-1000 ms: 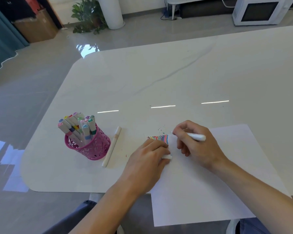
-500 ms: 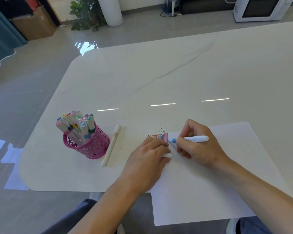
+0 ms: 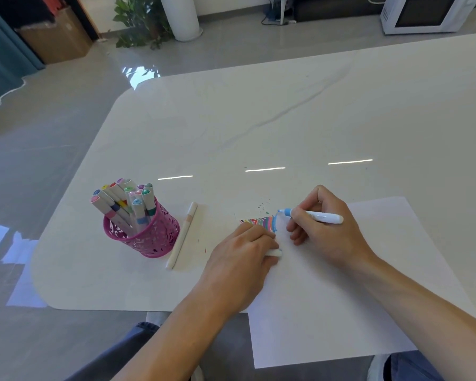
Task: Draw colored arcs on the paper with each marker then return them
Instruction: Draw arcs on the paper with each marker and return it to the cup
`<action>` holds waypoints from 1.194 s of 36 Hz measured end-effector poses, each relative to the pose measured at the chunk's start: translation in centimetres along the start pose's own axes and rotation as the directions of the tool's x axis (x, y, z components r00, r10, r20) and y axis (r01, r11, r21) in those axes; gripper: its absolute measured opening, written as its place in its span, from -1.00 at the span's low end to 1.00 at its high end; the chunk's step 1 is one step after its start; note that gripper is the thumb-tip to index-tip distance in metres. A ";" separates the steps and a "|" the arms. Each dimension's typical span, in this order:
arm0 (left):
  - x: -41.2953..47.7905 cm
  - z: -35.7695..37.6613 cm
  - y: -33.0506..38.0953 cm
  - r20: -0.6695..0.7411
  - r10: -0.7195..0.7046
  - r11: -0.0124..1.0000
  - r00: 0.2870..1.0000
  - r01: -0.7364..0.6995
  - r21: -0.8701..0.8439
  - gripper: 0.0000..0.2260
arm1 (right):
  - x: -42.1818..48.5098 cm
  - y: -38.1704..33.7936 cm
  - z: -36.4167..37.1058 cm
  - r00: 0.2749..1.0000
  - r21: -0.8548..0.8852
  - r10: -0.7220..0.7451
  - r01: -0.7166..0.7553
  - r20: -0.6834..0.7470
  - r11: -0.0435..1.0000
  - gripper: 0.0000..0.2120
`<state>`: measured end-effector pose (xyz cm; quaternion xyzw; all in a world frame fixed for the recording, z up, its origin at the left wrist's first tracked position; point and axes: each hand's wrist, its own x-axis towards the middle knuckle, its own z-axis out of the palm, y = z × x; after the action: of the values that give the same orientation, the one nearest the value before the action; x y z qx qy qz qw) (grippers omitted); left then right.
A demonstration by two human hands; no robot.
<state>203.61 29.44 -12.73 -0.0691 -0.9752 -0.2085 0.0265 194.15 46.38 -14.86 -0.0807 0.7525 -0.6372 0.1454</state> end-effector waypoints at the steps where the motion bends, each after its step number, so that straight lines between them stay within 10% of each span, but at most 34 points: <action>1: 0.0 0.0 0.0 0.000 -0.002 1.000 1.000 0.002 -0.003 -0.83 | 0.0 -0.1 -0.1 1.000 0.011 0.000 0.000 -0.002 1.000 -0.85; 28: -0.7 -1.2 -0.6 -0.124 -0.112 0.991 0.986 0.101 -0.091 -0.83 | -0.8 -0.9 -1.4 1.000 0.001 -0.016 0.016 -0.025 1.000 -0.90; 43: -1.1 -0.6 0.7 0.023 -0.398 0.740 0.917 0.336 -0.583 -0.86 | -3.5 -4.2 -1.3 1.000 0.150 -0.016 0.012 0.023 0.989 -0.89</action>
<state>204.83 29.69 -12.04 0.1304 -0.8576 -0.4973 0.0129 196.74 47.98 -10.14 -0.0824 0.7003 -0.6918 0.1555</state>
